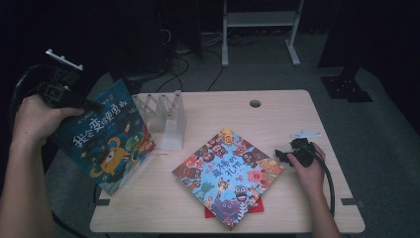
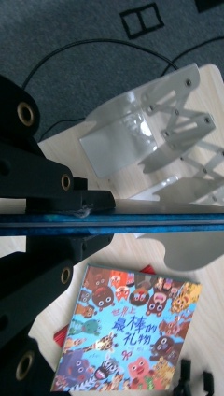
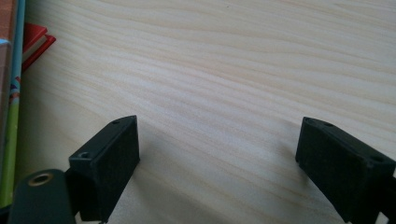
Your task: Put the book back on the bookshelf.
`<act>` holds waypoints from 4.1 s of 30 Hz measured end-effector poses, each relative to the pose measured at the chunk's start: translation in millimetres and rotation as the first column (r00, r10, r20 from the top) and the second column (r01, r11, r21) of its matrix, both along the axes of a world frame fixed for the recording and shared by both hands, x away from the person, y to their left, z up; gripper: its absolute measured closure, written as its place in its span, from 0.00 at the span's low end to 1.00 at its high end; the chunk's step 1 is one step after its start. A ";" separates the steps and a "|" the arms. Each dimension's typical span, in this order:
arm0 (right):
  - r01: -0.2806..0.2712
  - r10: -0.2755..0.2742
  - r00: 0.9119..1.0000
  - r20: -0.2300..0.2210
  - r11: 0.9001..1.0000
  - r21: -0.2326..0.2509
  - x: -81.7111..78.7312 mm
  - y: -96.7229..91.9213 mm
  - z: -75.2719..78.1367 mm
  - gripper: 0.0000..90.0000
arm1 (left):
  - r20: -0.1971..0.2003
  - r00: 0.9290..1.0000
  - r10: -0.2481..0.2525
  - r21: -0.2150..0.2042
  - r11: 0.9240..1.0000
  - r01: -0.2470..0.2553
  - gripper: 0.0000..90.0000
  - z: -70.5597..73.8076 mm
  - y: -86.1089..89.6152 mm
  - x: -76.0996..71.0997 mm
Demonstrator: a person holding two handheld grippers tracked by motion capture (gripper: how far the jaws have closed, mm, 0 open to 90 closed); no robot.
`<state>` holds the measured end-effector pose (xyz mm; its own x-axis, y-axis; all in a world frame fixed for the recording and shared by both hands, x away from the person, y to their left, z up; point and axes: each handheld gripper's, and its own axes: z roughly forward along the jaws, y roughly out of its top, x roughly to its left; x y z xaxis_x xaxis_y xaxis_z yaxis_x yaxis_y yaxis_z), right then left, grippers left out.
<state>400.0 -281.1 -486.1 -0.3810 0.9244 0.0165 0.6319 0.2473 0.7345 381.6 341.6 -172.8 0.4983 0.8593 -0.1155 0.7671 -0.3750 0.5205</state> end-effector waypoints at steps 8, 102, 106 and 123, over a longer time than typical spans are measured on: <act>0.003 -0.003 1.000 0.000 1.000 0.000 0.2 -0.3 0.0 0.14 | -0.018 0.996 0.087 0.010 0.996 -0.087 0.91 -8.2 11.8 9.2; 0.002 -0.002 1.000 0.000 1.000 -0.002 0.1 -0.2 0.0 0.14 | 0.116 0.920 0.375 0.008 0.926 -0.378 0.58 -6.2 51.3 64.5; 0.002 -0.002 1.000 0.001 1.000 -0.002 0.1 -0.1 0.0 0.14 | 0.156 0.917 0.368 0.002 0.928 -0.373 0.61 1.4 49.1 60.6; 0.002 -0.002 1.000 0.001 1.000 -0.002 0.1 -0.1 0.0 0.14 | 0.073 0.963 0.260 0.013 0.965 -0.262 0.95 -6.9 31.8 59.6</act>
<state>400.1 -281.3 -486.1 -0.3791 0.9253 0.0148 0.6321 0.2472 0.7344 441.2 373.4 -179.7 0.2623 0.9626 -0.0675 0.8020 -0.1786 0.5700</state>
